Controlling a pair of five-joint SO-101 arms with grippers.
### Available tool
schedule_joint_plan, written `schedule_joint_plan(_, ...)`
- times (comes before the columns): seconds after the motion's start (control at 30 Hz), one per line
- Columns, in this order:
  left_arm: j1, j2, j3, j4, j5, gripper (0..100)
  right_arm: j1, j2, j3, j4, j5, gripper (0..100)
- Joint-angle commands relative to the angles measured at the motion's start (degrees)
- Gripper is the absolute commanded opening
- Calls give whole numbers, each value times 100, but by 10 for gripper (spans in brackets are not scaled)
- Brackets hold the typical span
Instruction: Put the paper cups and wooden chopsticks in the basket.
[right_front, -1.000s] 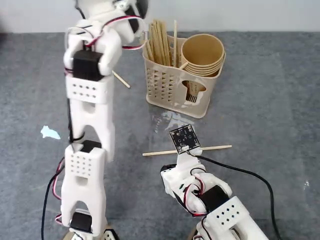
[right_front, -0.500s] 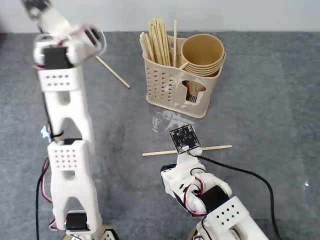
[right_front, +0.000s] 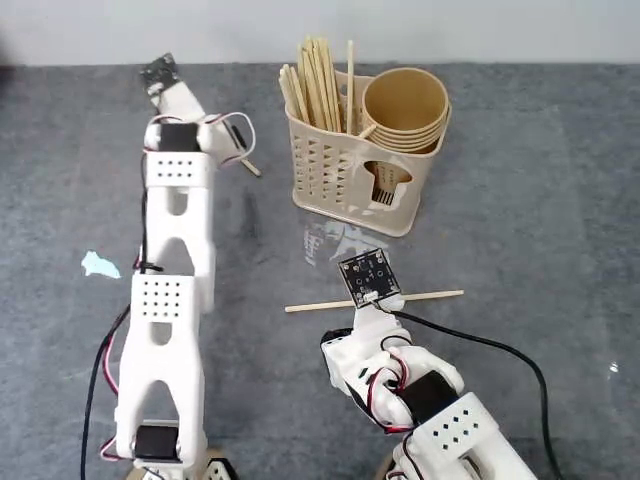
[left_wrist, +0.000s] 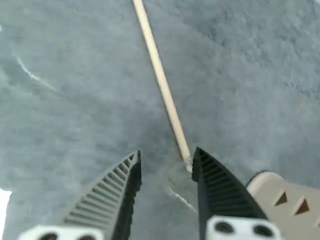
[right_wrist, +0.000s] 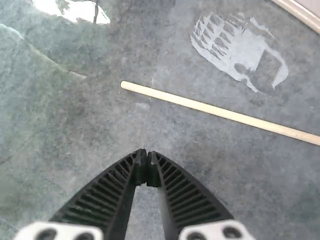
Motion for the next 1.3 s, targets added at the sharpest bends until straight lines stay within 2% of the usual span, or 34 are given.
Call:
schedule_joint_plan(0.0,149,9,-31,-255,-35,166,-40,-127,-35,-57,-70,9)
schedule_joint_plan(0.17,158,308,-31,-448,-79,166,-40,-127,-35,-57,-70,9)
schedule_joint_plan(0.27,158,457,-31,-413,-352,159,-40,-127,-35,-57,-70,9)
schedule_joint_plan(0.5,158,695,-22,-448,-914,47,-40,-127,-35,-57,-70,9)
schedule_joint_plan(0.73,123,571,-470,-404,-888,48,-40,-127,-35,-57,-70,9)
schedule_joint_plan(0.83,123,571,-945,-440,-580,51,-40,-119,-35,-57,-70,9)
schedule_joint_plan(1.07,316,712,-796,-615,-88,188,-40,-119,-35,-57,-70,9)
schedule_joint_plan(1.27,343,1152,-699,-818,-316,142,-40,-119,-35,-57,-70,9)
